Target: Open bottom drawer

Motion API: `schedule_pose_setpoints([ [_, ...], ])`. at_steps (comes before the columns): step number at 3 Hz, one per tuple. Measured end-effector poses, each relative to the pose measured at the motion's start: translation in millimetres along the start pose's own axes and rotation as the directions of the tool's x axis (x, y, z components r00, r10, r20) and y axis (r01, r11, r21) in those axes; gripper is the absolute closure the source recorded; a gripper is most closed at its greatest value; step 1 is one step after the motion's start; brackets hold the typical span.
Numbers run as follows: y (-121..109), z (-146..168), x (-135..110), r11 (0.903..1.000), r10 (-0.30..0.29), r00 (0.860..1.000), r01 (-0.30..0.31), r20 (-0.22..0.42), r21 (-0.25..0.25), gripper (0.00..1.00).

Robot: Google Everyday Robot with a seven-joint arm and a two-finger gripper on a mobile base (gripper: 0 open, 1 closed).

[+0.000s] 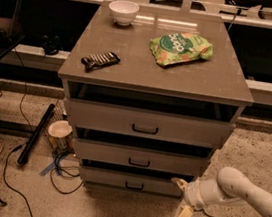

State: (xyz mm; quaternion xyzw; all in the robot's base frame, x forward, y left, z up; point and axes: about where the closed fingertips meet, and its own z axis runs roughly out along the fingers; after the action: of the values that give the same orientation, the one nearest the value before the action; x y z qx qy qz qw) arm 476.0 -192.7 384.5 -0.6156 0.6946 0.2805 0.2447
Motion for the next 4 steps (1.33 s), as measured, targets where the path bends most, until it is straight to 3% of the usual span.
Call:
schedule_pose_setpoints([
  [2, 6.7, 16.2, 8.0, 0.9996, 0.019, 1.000, -0.018, 0.015, -0.021, 0.00],
  [4, -13.9, 45.4, 33.0, 0.9969, -0.069, 0.996, 0.067, 0.054, 0.041, 0.00],
])
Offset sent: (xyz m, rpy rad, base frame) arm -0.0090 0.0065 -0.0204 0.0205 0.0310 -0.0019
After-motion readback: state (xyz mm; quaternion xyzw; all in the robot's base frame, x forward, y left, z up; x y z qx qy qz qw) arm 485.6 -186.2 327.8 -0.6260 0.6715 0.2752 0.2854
